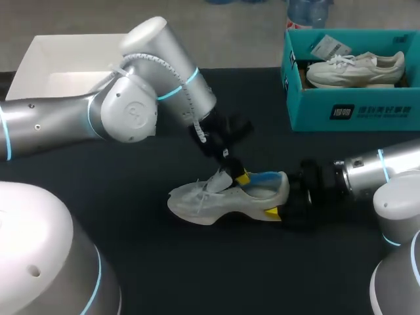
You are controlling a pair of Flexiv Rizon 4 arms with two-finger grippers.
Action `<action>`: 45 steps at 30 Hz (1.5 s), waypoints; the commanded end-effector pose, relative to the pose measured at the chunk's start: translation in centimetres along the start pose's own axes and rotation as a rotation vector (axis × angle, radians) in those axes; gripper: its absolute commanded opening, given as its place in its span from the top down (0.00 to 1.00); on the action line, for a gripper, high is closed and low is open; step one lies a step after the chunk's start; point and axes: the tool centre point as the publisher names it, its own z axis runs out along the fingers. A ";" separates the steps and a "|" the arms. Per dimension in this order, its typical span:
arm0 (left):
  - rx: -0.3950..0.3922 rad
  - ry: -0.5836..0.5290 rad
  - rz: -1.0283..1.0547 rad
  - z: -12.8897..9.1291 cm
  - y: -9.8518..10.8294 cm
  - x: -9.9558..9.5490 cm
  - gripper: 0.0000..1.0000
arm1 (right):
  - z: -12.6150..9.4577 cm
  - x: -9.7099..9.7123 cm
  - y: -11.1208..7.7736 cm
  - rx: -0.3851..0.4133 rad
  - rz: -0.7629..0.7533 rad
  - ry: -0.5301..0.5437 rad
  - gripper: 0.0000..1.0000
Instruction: Take the shoe out of the shoebox, open the shoe tongue, remove and reinsert the insole, then place the shoe into the shoebox
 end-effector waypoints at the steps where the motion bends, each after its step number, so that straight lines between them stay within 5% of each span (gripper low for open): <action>1: 0.039 0.014 0.015 0.5 -1.1 -0.1 1.00 | 0.1 0.1 0.1 0.004 0.000 -0.001 1.00; 13: 0.072 0.021 0.020 1.1 -2.9 -0.6 1.00 | 0.1 0.1 0.1 0.004 0.000 -0.001 1.00; 16: 0.062 0.007 0.018 1.2 -2.6 -0.6 0.54 | 0.1 0.1 0.1 0.004 0.000 -0.001 1.00; 21: 0.061 -0.011 0.034 1.3 -1.7 -0.5 0.42 | 0.1 0.1 0.1 0.004 0.000 -0.001 1.00; 28: 0.057 -0.057 0.034 1.8 -0.7 -0.9 0.54 | 0.1 0.1 0.1 0.004 0.000 -0.001 1.00; 37: 0.041 -0.085 0.050 2.6 -0.3 -1.0 0.57 | 0.1 0.1 0.1 0.004 0.000 -0.001 1.00; 45: 0.022 -0.115 0.049 2.9 -0.3 -1.0 0.85 | 0.1 0.1 0.1 0.004 0.000 -0.001 1.00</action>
